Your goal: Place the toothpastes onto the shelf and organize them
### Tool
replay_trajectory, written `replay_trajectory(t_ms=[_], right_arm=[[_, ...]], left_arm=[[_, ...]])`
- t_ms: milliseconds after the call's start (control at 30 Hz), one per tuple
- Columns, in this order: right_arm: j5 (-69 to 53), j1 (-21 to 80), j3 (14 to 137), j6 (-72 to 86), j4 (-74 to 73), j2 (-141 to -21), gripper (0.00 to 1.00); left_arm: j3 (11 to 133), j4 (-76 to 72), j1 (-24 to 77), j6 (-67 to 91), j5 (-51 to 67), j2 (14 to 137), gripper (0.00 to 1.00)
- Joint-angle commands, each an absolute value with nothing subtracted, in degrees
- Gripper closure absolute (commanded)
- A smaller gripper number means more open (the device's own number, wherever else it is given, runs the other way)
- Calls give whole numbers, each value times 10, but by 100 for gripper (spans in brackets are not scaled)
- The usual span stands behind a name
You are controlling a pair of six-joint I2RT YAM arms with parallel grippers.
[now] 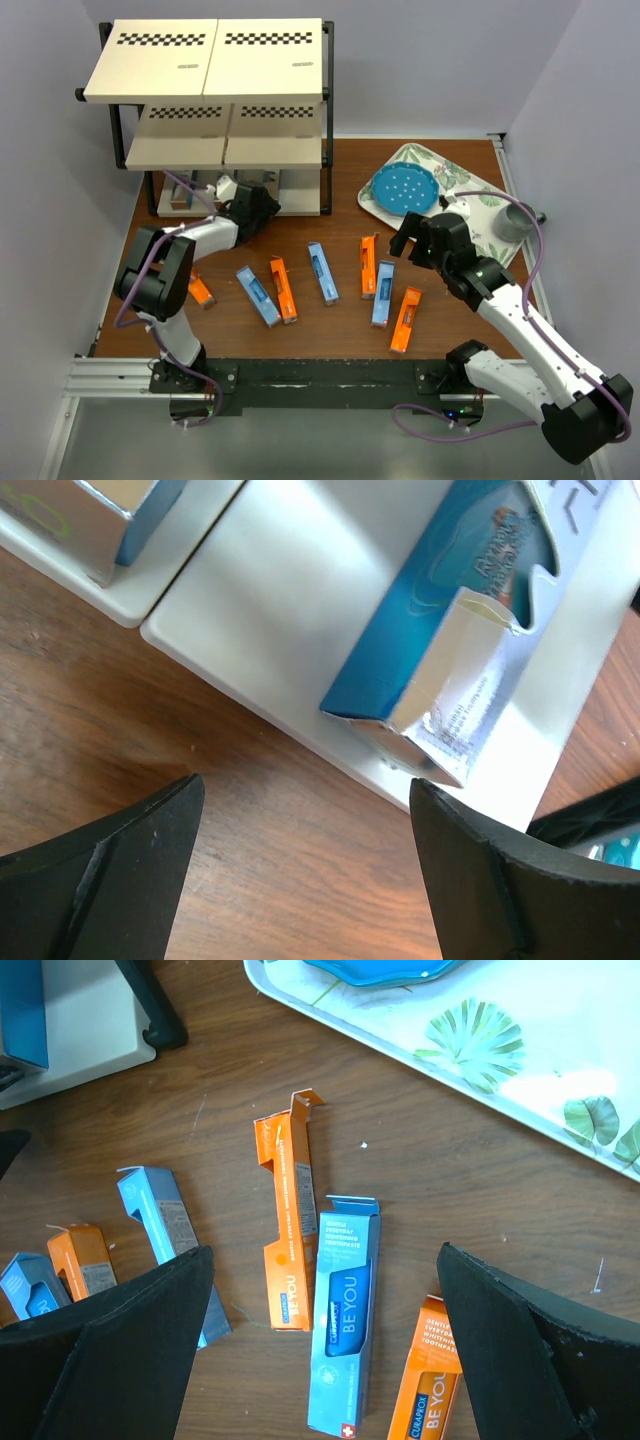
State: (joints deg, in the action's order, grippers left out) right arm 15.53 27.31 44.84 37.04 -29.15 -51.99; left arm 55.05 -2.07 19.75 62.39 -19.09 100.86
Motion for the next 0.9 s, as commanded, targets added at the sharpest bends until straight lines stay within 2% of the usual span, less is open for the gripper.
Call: replay_trajectory(t_ms=[0, 167, 500, 600, 867], right_arm=[[155, 272, 447, 354, -280, -520, 2], [135, 272, 439, 348, -259, -535, 2], [98, 272, 436, 340, -213, -579, 2], [86, 272, 438, 337, -198, -596, 1], [38, 272, 449, 334, -164, -643, 2]], left_arm=[[536, -33, 192, 599, -176, 935, 11], [482, -4, 192, 564, -183, 851, 10], [390, 119, 192, 476, -325, 639, 6], [360, 140, 192, 455, -337, 593, 4], [308, 218, 152, 493, -354, 551, 4]])
